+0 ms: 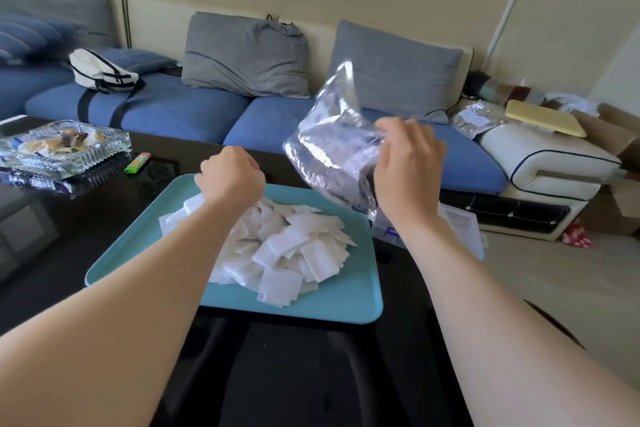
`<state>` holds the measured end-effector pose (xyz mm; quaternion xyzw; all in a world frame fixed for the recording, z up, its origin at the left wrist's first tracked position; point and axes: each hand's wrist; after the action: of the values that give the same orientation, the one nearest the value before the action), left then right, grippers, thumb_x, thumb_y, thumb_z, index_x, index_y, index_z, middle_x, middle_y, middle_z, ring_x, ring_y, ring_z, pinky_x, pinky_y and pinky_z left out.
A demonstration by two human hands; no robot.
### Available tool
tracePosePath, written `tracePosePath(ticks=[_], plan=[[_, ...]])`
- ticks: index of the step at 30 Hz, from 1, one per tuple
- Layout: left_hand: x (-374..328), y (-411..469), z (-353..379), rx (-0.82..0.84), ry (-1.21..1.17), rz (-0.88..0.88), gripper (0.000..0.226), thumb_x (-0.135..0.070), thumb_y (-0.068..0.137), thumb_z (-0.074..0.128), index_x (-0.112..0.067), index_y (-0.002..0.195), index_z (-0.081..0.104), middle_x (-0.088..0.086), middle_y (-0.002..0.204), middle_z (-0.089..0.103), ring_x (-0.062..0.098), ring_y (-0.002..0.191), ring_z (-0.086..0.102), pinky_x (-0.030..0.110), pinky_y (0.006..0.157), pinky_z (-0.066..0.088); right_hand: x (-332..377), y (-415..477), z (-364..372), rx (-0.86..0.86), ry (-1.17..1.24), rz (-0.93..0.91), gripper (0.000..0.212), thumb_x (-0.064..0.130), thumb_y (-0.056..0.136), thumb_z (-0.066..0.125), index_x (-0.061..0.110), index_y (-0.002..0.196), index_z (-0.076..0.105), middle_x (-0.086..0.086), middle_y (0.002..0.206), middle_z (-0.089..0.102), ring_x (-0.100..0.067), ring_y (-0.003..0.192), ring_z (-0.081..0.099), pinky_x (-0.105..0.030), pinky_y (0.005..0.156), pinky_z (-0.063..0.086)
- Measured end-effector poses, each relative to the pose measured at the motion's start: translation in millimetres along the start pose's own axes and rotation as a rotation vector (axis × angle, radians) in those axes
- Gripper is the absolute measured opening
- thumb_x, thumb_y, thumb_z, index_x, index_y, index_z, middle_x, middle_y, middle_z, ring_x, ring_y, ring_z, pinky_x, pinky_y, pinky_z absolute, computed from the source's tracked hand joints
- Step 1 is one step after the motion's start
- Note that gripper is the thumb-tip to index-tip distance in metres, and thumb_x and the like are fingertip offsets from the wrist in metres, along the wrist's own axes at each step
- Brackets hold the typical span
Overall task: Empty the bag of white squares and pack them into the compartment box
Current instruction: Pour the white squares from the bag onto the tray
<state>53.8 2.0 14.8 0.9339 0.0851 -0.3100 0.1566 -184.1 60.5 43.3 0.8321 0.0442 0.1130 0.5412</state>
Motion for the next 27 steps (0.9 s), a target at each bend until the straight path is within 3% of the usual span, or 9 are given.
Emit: tracePosePath(ticks=[2, 4, 8, 12, 16, 19, 21, 24, 27], plan=[[-5.2, -5.3, -7.8, 0.029, -0.104, -0.098, 0.018, -0.007, 0.085, 0.051, -0.016, 0.07, 0.057, 0.008, 0.083, 0.058, 0.033, 0.079, 0.053, 0.037, 0.072, 0.045, 5.9, 0.4, -9.5, -0.067, -0.097, -0.128, 0.044, -0.011, 0.08, 0.06, 0.016, 0.112, 0.074, -0.004, 0.094, 0.067, -0.032, 0.085, 0.06, -0.043, 0.079, 0.036], [-11.6, -9.9, -10.6, 0.128, -0.269, -0.183, 0.013, -0.009, 0.088, 0.049, -0.009, 0.078, 0.057, 0.014, 0.084, 0.061, 0.029, 0.069, 0.054, 0.038, 0.066, 0.051, 8.1, 0.4, -13.5, -0.126, -0.162, -0.175, 0.046, -0.012, 0.076, 0.062, 0.017, 0.109, 0.075, -0.002, 0.09, 0.066, -0.031, 0.082, 0.058, -0.041, 0.077, 0.035], [-20.0, -24.6, -3.8, 0.539, -0.706, -0.328, 0.028, -0.009, 0.105, 0.039, 0.001, 0.111, 0.064, 0.017, 0.101, 0.07, 0.027, 0.08, 0.069, 0.034, 0.067, 0.058, 15.1, -5.1, -17.1, -0.063, -0.129, -0.051, 0.043, -0.008, 0.082, 0.061, 0.02, 0.112, 0.074, 0.001, 0.089, 0.068, -0.03, 0.081, 0.059, -0.042, 0.078, 0.036], [-25.4, -32.5, 1.9, 0.772, -0.842, -0.217, 0.023, 0.001, 0.104, 0.056, -0.001, 0.125, 0.065, 0.017, 0.13, 0.065, 0.036, 0.108, 0.072, 0.046, 0.087, 0.062, 20.1, -0.5, -23.5, -0.039, 0.131, 0.206, 0.027, -0.001, 0.101, 0.05, 0.011, 0.113, 0.07, -0.007, 0.093, 0.073, -0.035, 0.083, 0.066, -0.049, 0.076, 0.05], [-31.3, -34.7, -0.5, 0.831, -1.071, -0.161, 0.023, 0.003, 0.104, 0.054, 0.003, 0.124, 0.066, 0.019, 0.124, 0.073, 0.035, 0.111, 0.073, 0.05, 0.1, 0.058, 22.7, -2.0, -18.9, -0.061, 0.143, 0.242, 0.03, 0.006, 0.1, 0.042, 0.01, 0.113, 0.069, -0.008, 0.092, 0.07, -0.036, 0.082, 0.064, -0.051, 0.074, 0.052], [-30.2, -32.9, -9.4, 0.891, -1.208, -0.176, 0.025, -0.001, 0.103, 0.048, -0.002, 0.113, 0.071, 0.014, 0.114, 0.076, 0.029, 0.097, 0.074, 0.042, 0.085, 0.063, 17.6, -1.9, -15.4, -0.071, 0.102, 0.319, 0.03, 0.007, 0.102, 0.04, 0.011, 0.114, 0.067, -0.007, 0.096, 0.07, -0.034, 0.085, 0.063, -0.05, 0.075, 0.051], [-28.5, -32.5, -14.0, 0.875, -1.164, -0.187, 0.025, -0.008, 0.102, 0.048, -0.009, 0.101, 0.073, 0.01, 0.104, 0.076, 0.023, 0.087, 0.073, 0.035, 0.076, 0.062, 12.6, -3.1, -13.4, -0.063, 0.11, 0.353, 0.027, 0.004, 0.103, 0.042, 0.01, 0.113, 0.066, -0.006, 0.097, 0.069, -0.031, 0.086, 0.061, -0.043, 0.074, 0.046], [-26.3, -33.6, -10.0, 0.772, -1.039, -0.129, 0.02, -0.01, 0.105, 0.057, -0.005, 0.115, 0.074, 0.013, 0.113, 0.078, 0.026, 0.096, 0.076, 0.04, 0.085, 0.063, 10.3, -1.3, -10.4, -0.042, 0.226, 0.361, 0.025, 0.003, 0.104, 0.042, 0.007, 0.108, 0.067, -0.003, 0.089, 0.067, -0.02, 0.078, 0.053, -0.028, 0.068, 0.027], [-24.1, -34.5, -4.9, 0.68, -0.816, -0.036, 0.014, -0.009, 0.103, 0.064, -0.006, 0.112, 0.075, 0.009, 0.105, 0.08, 0.021, 0.092, 0.079, 0.038, 0.079, 0.065, 12.0, -0.5, -6.5, -0.027, 0.304, 0.377, 0.028, 0.004, 0.104, 0.041, 0.006, 0.107, 0.068, -0.002, 0.089, 0.07, -0.016, 0.078, 0.052, -0.024, 0.069, 0.028]])
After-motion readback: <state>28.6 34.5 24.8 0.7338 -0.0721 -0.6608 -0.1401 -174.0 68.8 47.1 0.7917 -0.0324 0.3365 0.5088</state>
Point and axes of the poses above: each hand's wrist, its own y-axis towards the middle knuckle, its own z-axis out of the palm, x = y × z
